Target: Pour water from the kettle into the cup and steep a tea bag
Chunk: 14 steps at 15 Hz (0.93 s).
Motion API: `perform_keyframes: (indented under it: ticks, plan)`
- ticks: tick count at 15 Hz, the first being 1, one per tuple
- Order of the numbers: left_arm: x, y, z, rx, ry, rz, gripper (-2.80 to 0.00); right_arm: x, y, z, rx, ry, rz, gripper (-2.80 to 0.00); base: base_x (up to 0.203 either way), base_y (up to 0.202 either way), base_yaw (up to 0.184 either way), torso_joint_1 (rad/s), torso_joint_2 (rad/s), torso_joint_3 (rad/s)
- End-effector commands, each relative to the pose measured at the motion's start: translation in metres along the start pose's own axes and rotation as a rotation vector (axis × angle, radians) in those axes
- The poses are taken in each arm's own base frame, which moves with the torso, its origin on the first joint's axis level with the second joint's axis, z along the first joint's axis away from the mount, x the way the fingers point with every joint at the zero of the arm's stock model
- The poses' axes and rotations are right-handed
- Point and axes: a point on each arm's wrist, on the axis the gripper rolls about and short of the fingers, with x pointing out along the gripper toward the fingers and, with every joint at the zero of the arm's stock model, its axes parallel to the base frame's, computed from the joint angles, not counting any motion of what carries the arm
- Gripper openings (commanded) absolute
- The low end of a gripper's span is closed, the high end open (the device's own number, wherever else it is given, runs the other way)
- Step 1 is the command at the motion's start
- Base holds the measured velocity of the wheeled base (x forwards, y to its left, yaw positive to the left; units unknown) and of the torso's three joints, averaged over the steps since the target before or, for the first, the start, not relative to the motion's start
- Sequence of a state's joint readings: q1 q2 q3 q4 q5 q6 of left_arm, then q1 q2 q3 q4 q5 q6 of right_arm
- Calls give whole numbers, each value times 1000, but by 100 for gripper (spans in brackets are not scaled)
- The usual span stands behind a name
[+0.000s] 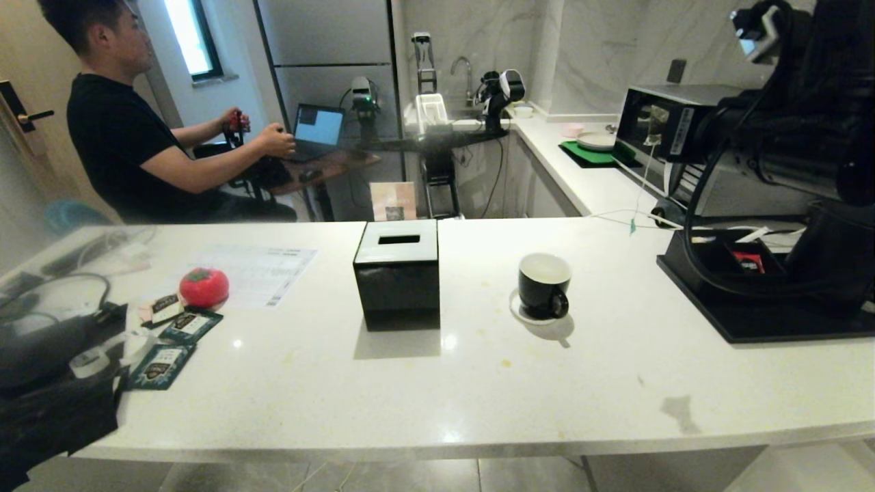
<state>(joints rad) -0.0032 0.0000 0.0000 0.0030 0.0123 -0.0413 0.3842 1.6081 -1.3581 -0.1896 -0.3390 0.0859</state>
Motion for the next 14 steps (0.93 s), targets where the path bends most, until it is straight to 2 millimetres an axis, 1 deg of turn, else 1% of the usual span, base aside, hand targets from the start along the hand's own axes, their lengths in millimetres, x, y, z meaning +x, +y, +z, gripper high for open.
perform_keyframes:
  ticks: [1,11,14]
  plan:
    - [0,0,0,0,0,0,-280,-4,10,1,1,-5,34,-280,0,0,0,0,0,0]
    - [0,0,0,9,2,-8,-280,-24,46,7,9,-27,174,-280,0,0,0,0,0,0]
    - [0,0,0,26,2,-11,-280,-28,50,8,10,-29,196,-280,0,0,0,0,0,0]
